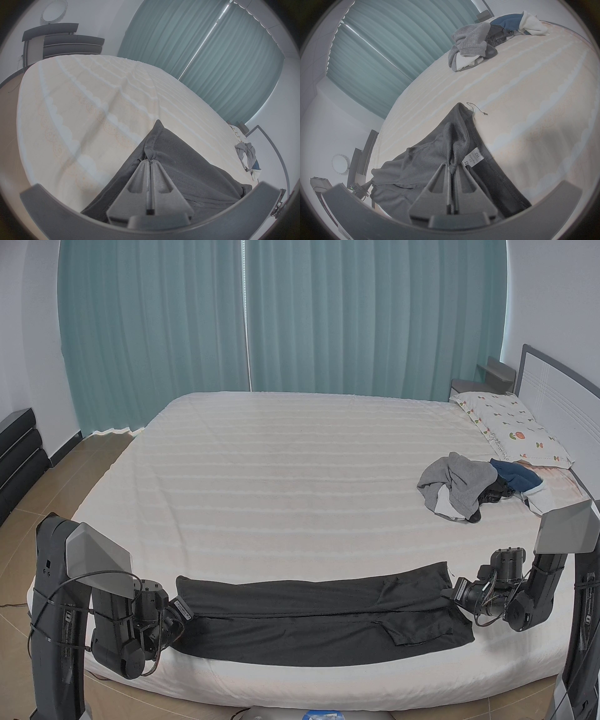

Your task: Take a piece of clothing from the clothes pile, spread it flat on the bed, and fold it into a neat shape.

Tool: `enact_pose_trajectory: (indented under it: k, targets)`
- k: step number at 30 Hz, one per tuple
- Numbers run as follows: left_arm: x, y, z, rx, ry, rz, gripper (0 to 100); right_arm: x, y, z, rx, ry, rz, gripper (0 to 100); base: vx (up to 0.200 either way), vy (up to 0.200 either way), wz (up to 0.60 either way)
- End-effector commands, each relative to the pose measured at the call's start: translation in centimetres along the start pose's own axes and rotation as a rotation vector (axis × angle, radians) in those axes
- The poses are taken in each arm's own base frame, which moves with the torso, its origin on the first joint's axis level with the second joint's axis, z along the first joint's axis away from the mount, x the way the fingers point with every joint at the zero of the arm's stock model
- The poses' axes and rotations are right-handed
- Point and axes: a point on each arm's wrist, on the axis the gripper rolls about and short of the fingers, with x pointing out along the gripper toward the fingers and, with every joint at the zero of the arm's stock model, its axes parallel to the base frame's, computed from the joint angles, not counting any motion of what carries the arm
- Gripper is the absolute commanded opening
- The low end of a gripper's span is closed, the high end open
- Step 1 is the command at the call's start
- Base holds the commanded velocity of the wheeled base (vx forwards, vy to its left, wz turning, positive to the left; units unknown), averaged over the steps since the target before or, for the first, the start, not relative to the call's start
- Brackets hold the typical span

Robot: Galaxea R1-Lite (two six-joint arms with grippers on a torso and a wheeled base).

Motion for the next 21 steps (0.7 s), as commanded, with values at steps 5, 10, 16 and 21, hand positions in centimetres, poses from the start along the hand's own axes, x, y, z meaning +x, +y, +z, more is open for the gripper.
enact_pose_trajectory:
  k: [5, 10, 16, 21]
  targets:
    - [0.3, -0.2, 0.1, -0.004, -0.015, -0.014, 100, 0.1, 0.0, -0.6, -0.001, 0.024, -0.004, 0, 0.000, 0.000, 0.00]
    - [0.2, -0.1, 0.2, -0.006, -0.019, -0.014, 100, -0.1, 0.1, -0.8, 0.001, 0.029, -0.001, 100, 0.000, 0.000, 0.00]
    - [0.0, -0.2, 1.4, -0.028, -0.055, -0.018, 100, -0.7, 0.4, -0.1, 0.014, -0.001, 0.004, 100, 0.000, 0.000, 0.00]
    - [0.8, -1.0, 3.2, -0.088, -0.126, -0.068, 100, -1.5, 0.5, 1.6, 0.092, -0.063, 0.018, 100, 0.000, 0.000, 0.00]
